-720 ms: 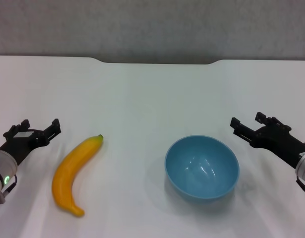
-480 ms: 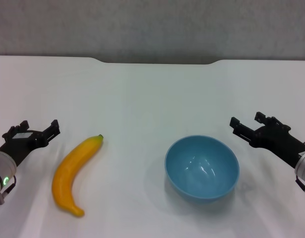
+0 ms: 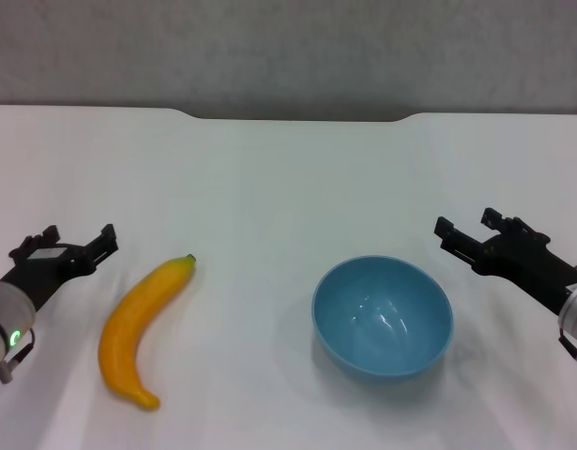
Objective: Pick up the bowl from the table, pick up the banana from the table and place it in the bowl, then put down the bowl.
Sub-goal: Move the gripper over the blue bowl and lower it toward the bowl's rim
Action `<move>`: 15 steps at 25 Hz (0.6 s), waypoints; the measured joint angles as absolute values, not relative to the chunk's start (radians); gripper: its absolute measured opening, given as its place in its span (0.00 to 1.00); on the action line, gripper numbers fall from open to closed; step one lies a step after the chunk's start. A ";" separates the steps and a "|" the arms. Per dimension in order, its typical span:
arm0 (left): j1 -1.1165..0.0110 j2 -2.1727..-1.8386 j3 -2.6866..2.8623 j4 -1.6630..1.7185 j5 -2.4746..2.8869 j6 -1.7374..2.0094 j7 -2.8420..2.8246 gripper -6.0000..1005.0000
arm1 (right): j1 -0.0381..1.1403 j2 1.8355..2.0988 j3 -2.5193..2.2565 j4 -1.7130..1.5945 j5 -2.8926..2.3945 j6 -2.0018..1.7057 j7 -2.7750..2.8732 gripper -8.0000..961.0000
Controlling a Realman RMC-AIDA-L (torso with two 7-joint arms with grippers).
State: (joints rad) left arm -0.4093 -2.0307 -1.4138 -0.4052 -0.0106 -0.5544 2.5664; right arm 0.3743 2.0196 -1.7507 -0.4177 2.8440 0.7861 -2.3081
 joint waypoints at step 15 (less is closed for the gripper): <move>-0.344 -2.024 -1.332 -0.991 0.197 0.254 2.490 0.88 | 0.363 2.000 -1.676 -0.633 2.339 0.639 -1.882 0.89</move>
